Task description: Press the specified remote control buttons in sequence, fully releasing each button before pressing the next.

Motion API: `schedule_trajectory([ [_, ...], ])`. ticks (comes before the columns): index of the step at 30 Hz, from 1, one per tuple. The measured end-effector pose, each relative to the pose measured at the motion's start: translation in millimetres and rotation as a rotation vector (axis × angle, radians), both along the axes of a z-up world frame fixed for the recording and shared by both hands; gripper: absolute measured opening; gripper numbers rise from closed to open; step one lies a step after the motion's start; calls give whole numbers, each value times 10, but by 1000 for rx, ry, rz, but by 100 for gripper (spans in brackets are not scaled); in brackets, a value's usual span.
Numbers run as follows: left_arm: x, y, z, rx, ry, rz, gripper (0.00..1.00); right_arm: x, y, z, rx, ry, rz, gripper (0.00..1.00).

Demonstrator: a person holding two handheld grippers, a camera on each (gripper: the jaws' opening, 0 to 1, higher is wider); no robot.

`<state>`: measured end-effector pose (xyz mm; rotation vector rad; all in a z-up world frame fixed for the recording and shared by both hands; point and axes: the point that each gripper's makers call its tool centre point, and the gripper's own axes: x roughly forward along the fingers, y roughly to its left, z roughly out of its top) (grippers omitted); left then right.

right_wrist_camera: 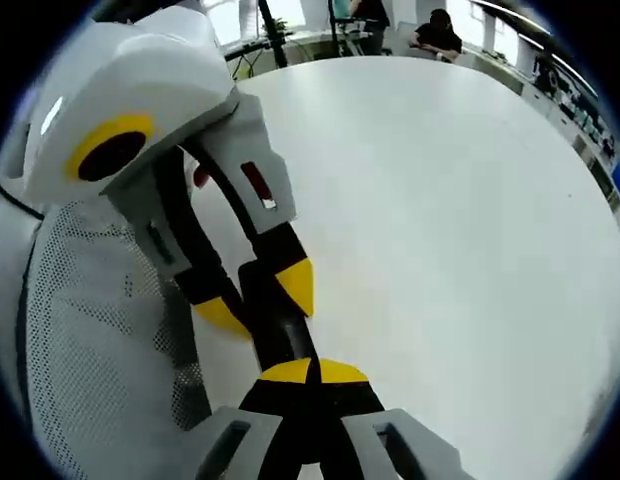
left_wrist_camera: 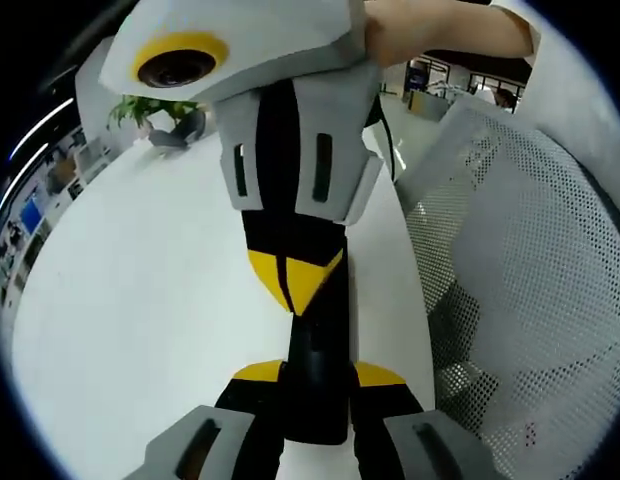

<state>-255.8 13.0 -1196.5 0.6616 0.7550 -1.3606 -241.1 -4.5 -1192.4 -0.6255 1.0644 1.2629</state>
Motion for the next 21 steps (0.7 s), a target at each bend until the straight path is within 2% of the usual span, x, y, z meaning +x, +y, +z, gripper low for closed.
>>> schedule_trajectory([
  [5,-1,3,2,-10,1,9,24,-6,2,28,71,-91,-7,0],
  [10,-4,5,5,-10,1,6,24,-133,78,106,110,-94,24,0],
  [16,-5,3,7,-13,2,5,24,-172,89,78,89,-107,77,0],
  [19,-5,2,8,-16,4,4,24,-165,88,67,53,-174,157,0],
  [20,-11,3,9,-17,5,0,24,-221,83,48,34,-152,167,0],
  [21,-12,2,12,-18,3,-5,24,-188,94,62,29,-178,168,0],
])
